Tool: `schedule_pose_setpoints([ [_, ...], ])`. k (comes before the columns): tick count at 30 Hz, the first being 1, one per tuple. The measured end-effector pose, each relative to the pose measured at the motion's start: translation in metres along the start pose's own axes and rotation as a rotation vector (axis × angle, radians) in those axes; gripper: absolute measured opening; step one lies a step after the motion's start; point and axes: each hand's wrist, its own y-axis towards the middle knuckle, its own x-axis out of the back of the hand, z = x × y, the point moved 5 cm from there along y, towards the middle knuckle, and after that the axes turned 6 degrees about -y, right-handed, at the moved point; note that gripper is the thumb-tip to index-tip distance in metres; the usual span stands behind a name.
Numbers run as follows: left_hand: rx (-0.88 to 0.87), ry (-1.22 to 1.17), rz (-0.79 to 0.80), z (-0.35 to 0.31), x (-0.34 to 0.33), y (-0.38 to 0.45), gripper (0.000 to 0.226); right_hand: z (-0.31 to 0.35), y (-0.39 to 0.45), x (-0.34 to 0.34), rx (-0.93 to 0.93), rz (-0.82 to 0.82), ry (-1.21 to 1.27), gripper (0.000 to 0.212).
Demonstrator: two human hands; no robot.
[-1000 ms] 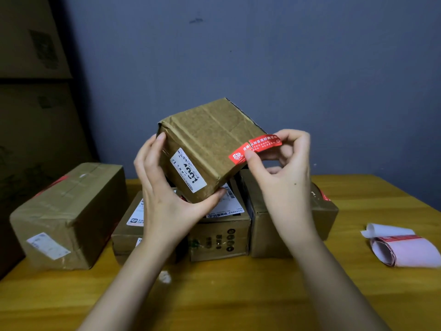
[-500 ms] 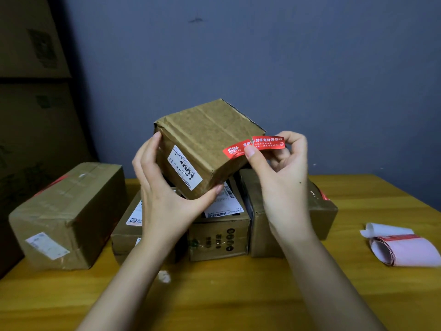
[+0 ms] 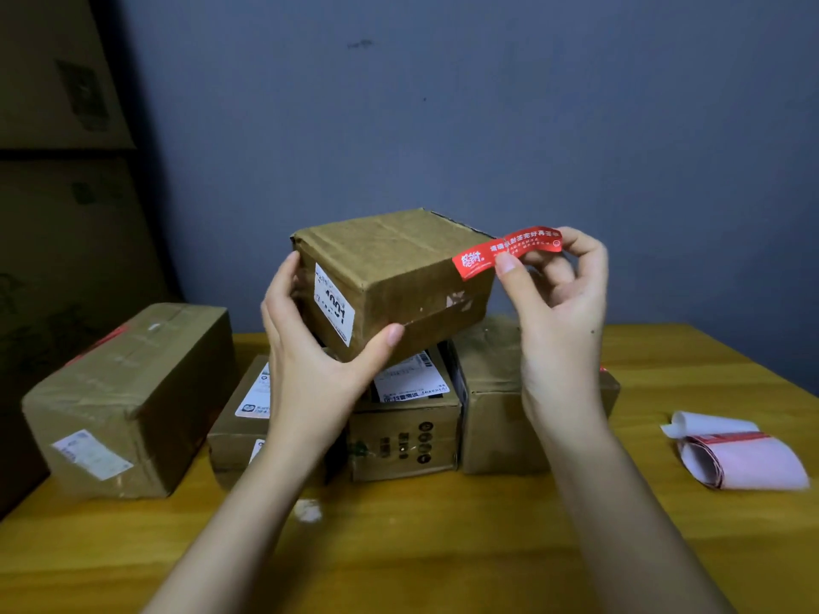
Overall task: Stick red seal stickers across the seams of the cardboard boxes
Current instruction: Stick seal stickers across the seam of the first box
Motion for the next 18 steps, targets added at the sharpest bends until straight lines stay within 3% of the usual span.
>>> schedule_pose_setpoints([
  [4, 0.086, -0.017, 0.078, -0.012, -0.003, -0.010, 0.102, 0.011, 0.000, 0.010, 0.010, -0.006, 0.038, 0.031],
  [10, 0.334, -0.181, 0.245, -0.020, 0.006, -0.025, 0.099, 0.032, -0.016, 0.019, -0.009, 0.109, 0.071, 0.033],
  [12, 0.414, -0.098, 0.267, -0.006, 0.007, -0.013, 0.098, 0.037, -0.021, 0.023, -0.038, 0.126, 0.108, 0.031],
  [15, 0.651, -0.135, 0.223, 0.017, 0.007, -0.016, 0.068, 0.035, -0.033, 0.028, -0.151, 0.104, 0.113, 0.031],
  [16, 0.634, -0.074, 0.302, 0.014, -0.001, -0.019, 0.070, 0.033, -0.037, 0.030, -0.181, 0.089, 0.101, 0.032],
  [18, 0.653, -0.018, 0.368, 0.003, -0.012, -0.027, 0.109, 0.028, -0.044, 0.034, -0.238, 0.059, 0.088, 0.031],
])
